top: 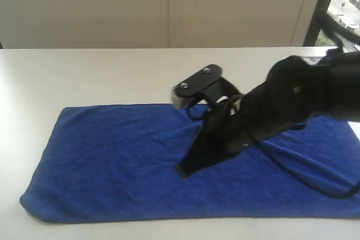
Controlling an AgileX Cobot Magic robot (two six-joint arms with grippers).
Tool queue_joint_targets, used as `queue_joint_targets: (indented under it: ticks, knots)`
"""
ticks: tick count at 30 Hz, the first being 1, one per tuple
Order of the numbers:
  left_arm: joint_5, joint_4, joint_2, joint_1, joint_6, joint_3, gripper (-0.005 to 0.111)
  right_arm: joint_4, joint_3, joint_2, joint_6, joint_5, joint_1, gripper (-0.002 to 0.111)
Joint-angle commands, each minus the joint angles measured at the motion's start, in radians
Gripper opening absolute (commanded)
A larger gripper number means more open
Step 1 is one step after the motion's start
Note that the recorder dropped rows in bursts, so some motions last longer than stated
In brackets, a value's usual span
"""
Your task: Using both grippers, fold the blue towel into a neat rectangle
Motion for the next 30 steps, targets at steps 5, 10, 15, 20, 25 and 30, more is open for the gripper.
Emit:
queue_joint_targets:
  ticks: [5, 10, 15, 20, 25, 30]
  knots:
    - [-0.018, -0.207, -0.039, 0.015, 0.133, 0.044, 0.0, 0.038, -0.117, 0.142, 0.063, -0.128, 0.2, 0.0]
    - [-0.019, -0.589, -0.043, 0.015, 0.56, 0.044, 0.0, -0.093, -0.152, 0.189, 0.161, -0.083, 0.175, 0.0]
    - [0.077, -0.889, -0.031, 0.015, 0.844, 0.055, 0.0, -0.592, -0.152, 0.187, 0.608, 0.099, 0.11, 0.0]
    - [0.12, -1.18, 0.019, 0.015, 0.979, 0.147, 0.0, -0.971, -0.15, 0.178, 0.914, 0.313, 0.086, 0.0]
    - [0.023, -1.273, 0.083, 0.037, 0.917, 0.196, 0.0, -1.001, -0.146, 0.149, 0.916, 0.375, 0.086, 0.0]
    - [0.069, -1.166, 0.176, 0.215, 0.757, 0.176, 0.0, -1.001, -0.146, 0.116, 0.916, 0.378, 0.087, 0.0]
